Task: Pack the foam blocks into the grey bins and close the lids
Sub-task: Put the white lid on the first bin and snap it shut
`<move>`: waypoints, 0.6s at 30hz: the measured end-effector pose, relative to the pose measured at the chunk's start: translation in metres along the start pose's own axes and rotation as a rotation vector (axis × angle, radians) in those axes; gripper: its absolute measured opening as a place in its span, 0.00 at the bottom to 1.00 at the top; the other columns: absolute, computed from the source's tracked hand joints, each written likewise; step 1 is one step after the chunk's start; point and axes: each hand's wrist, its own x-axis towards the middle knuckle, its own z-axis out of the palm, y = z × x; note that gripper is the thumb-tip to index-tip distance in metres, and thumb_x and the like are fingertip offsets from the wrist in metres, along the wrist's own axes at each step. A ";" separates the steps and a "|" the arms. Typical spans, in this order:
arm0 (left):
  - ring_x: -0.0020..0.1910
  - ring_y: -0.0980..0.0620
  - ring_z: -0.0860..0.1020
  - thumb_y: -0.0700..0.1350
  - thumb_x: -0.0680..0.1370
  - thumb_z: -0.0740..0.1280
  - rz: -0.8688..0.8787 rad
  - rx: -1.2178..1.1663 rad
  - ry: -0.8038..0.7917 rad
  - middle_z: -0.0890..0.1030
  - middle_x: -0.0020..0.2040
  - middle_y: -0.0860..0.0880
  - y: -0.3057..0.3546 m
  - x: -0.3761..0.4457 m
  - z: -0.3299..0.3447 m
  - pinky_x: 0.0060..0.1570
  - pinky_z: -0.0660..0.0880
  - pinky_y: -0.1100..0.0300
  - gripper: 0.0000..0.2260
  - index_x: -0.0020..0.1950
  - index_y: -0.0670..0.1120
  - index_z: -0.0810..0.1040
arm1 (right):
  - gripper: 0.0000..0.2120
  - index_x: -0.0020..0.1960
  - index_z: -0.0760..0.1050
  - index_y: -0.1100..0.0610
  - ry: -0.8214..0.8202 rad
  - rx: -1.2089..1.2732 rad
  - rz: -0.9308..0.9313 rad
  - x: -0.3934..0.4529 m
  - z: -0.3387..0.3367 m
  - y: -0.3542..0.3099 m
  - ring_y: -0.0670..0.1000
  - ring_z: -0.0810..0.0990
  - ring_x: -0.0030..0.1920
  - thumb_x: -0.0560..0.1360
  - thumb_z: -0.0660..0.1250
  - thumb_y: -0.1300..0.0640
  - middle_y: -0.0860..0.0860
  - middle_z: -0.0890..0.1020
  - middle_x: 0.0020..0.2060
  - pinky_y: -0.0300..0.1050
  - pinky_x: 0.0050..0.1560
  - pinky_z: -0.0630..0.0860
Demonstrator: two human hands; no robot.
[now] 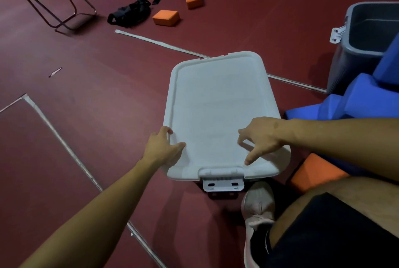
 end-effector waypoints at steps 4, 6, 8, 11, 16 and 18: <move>0.63 0.40 0.73 0.65 0.71 0.67 0.160 0.106 0.124 0.68 0.67 0.42 -0.005 -0.025 0.011 0.60 0.75 0.46 0.29 0.67 0.51 0.72 | 0.40 0.74 0.64 0.45 -0.084 -0.012 0.009 0.001 0.006 -0.003 0.57 0.63 0.74 0.67 0.67 0.29 0.49 0.53 0.79 0.56 0.70 0.67; 0.66 0.38 0.70 0.67 0.71 0.67 0.513 0.150 0.254 0.70 0.70 0.39 -0.006 -0.038 0.020 0.63 0.72 0.41 0.28 0.63 0.49 0.77 | 0.42 0.77 0.59 0.44 -0.099 0.003 0.018 -0.001 0.005 -0.003 0.57 0.60 0.76 0.69 0.67 0.30 0.48 0.48 0.80 0.56 0.72 0.64; 0.65 0.40 0.72 0.69 0.70 0.69 0.819 0.181 0.212 0.74 0.67 0.40 -0.006 -0.046 0.032 0.62 0.72 0.41 0.32 0.62 0.46 0.77 | 0.41 0.77 0.59 0.45 -0.089 0.012 0.024 -0.002 0.004 -0.002 0.57 0.59 0.76 0.70 0.68 0.31 0.48 0.48 0.80 0.55 0.73 0.62; 0.64 0.43 0.73 0.76 0.63 0.69 0.929 0.235 0.185 0.75 0.65 0.44 -0.003 -0.056 0.048 0.63 0.70 0.45 0.46 0.65 0.41 0.75 | 0.40 0.76 0.60 0.45 -0.080 0.024 0.031 -0.001 0.006 0.000 0.56 0.58 0.76 0.70 0.68 0.31 0.48 0.49 0.80 0.55 0.73 0.62; 0.69 0.38 0.69 0.83 0.60 0.59 0.901 0.390 0.168 0.72 0.69 0.41 -0.007 -0.058 0.054 0.67 0.66 0.40 0.56 0.72 0.40 0.70 | 0.43 0.78 0.56 0.44 -0.075 0.039 0.039 0.002 0.005 0.001 0.56 0.58 0.77 0.70 0.68 0.31 0.47 0.48 0.80 0.54 0.74 0.61; 0.68 0.36 0.70 0.82 0.60 0.61 0.910 0.411 0.183 0.73 0.68 0.39 -0.008 -0.058 0.056 0.66 0.67 0.39 0.55 0.71 0.41 0.71 | 0.42 0.78 0.57 0.44 -0.074 0.041 0.037 0.003 0.004 0.002 0.56 0.59 0.76 0.70 0.67 0.31 0.47 0.49 0.80 0.55 0.74 0.61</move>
